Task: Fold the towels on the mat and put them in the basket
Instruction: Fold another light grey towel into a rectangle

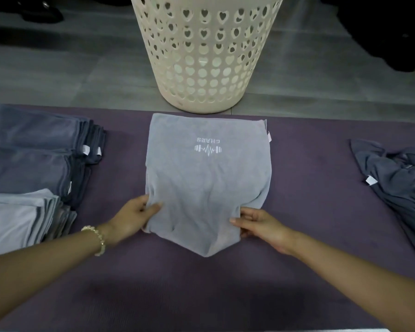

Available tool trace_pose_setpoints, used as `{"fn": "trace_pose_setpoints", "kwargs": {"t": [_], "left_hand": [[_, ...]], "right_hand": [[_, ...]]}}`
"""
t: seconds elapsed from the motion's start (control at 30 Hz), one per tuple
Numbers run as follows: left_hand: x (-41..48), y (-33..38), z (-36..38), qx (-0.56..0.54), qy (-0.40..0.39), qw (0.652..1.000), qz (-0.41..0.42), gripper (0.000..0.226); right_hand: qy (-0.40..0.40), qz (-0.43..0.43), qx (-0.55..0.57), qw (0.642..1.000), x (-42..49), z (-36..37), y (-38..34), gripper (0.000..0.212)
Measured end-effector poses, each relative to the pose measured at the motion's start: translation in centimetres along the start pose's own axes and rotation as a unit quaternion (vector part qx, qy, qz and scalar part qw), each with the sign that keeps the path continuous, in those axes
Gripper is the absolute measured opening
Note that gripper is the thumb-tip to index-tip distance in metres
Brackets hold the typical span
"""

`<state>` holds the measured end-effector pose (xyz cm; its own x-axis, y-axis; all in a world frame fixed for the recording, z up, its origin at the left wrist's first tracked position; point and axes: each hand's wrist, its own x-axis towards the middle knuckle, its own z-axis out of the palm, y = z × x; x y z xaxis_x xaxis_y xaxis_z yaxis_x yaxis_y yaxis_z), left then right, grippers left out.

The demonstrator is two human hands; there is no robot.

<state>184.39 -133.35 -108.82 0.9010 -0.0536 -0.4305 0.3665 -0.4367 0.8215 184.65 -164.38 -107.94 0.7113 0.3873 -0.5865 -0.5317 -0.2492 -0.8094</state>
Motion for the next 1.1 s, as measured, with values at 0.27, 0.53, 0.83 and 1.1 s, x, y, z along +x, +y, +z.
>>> {"fn": "trace_pose_setpoints", "kwargs": {"t": [0.27, 0.53, 0.83, 1.1], "left_hand": [[2.7, 2.3, -2.3, -0.084, 0.132, 0.987, 0.027, 0.026], [5.2, 3.0, 6.5, 0.025, -0.035, 0.997, -0.063, 0.082], [5.6, 1.8, 7.5, -0.055, 0.007, 0.998, -0.036, 0.047], [3.7, 2.5, -0.4, -0.008, 0.005, 1.0, -0.012, 0.038]], "right_hand": [[0.11, -0.072, -0.313, 0.941, 5.3, 0.2, -2.4, 0.04], [0.02, 0.071, 0.093, 0.993, 7.1, 2.0, -3.4, 0.047], [0.111, 0.11, 0.035, 0.987, 7.9, 1.9, -2.1, 0.014], [0.274, -0.184, -0.062, 0.942, 3.7, -1.6, -5.5, 0.026]]}}
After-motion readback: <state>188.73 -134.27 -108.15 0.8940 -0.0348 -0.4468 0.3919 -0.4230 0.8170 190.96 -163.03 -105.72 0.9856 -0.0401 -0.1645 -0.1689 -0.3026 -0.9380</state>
